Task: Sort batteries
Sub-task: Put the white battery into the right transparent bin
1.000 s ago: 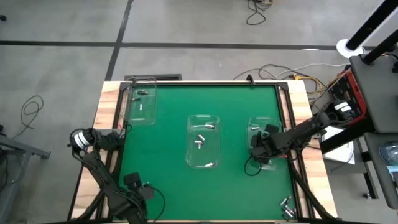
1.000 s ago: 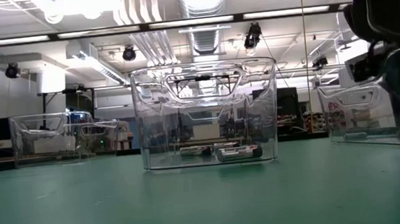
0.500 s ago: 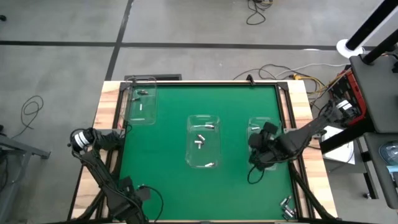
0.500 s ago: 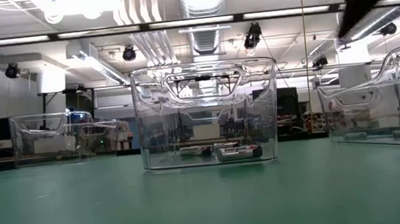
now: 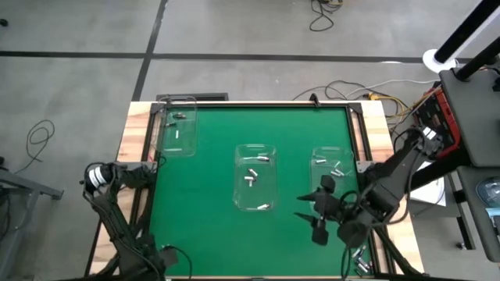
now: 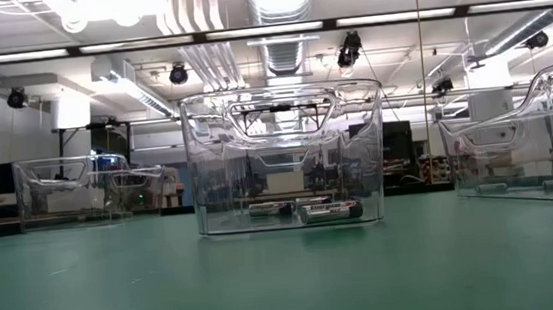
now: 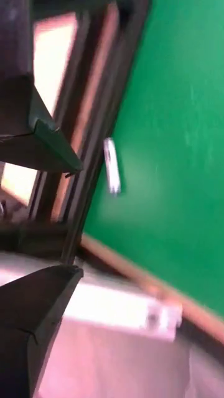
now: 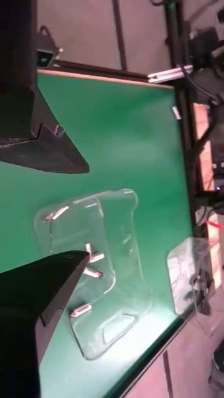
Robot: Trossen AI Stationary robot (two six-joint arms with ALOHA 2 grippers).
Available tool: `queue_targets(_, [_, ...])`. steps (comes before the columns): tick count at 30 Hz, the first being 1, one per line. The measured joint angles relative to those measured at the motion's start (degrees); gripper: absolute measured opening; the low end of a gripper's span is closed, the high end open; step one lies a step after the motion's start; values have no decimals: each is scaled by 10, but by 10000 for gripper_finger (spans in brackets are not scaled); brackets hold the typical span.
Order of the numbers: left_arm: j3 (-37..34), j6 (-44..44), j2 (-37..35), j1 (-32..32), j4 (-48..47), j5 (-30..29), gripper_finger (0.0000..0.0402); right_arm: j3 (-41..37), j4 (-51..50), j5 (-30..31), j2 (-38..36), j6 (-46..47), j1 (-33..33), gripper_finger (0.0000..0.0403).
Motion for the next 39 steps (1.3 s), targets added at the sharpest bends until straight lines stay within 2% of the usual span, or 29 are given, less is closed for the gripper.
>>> queue_targets(7, [-39,91,8,17,-15,25,231,3,9,7,61,15,2,208])
queue_targets(11, [-68,147,8,37,0,68,231,3,14,6,95,21,2,208])
queue_targets(16, [-109,222,9,39,28,75,231,17,15,-18,126,30,5,208])
queue_targets(23, [-154,280,9,32,84,77,231,60,13,-42,148,17,20,208])
queue_targets(32, [-195,309,8,29,109,138,231,85,11,-38,141,-2,29,208])
queue_targets(39, [-199,378,7,25,134,85,231,85,12,-37,133,-5,29,208])
